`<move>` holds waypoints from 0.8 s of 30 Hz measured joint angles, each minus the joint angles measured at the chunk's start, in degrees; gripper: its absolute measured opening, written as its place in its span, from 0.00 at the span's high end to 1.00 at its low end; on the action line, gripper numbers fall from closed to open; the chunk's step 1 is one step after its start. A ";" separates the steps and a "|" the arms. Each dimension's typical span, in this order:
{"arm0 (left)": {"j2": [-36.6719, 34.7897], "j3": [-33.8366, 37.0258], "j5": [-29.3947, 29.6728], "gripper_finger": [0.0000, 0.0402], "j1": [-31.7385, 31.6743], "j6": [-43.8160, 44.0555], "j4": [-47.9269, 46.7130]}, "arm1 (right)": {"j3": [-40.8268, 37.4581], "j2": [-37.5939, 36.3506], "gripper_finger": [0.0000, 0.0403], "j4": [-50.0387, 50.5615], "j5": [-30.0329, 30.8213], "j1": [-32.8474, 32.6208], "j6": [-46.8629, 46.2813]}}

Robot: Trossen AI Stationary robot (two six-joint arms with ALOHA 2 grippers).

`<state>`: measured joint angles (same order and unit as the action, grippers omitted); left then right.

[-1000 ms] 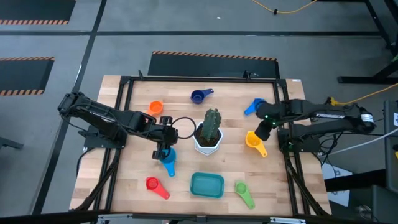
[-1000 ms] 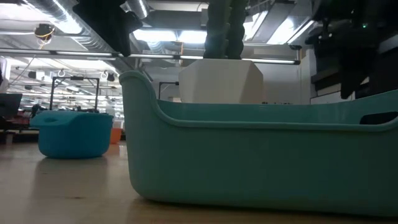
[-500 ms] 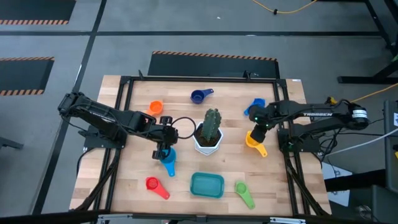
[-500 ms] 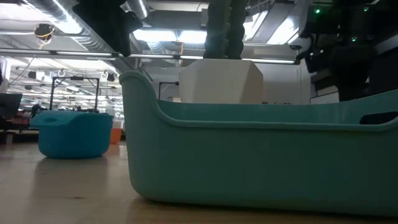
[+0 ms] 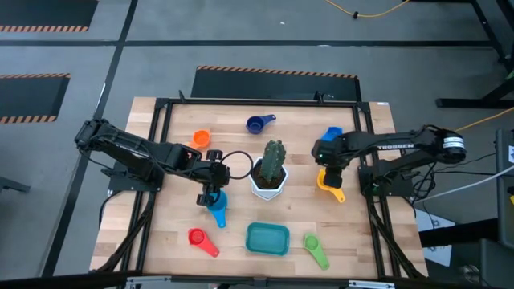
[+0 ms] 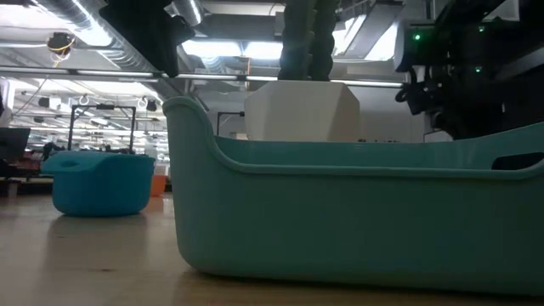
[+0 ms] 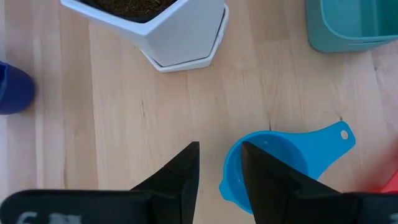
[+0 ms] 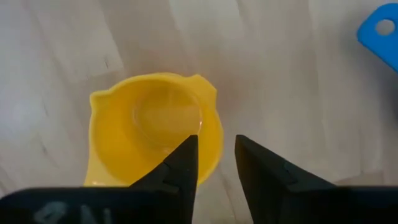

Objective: Nest measuring cups in basket
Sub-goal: Stack the yellow measuring cup on top of the light blue measuring cup

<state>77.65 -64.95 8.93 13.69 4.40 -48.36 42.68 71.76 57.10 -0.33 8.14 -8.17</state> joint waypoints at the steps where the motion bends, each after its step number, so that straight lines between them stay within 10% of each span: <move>1: 0.00 0.00 0.00 0.72 0.00 0.00 0.00 | 0.00 0.42 0.72 -0.26 -0.41 0.00 0.91; 24: 0.02 0.02 0.00 0.72 0.02 0.15 0.02 | 0.00 8.79 0.76 -2.28 -0.82 0.00 2.90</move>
<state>77.67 -64.93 8.93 13.72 4.56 -48.34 42.68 80.55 54.83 -1.15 8.14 -5.27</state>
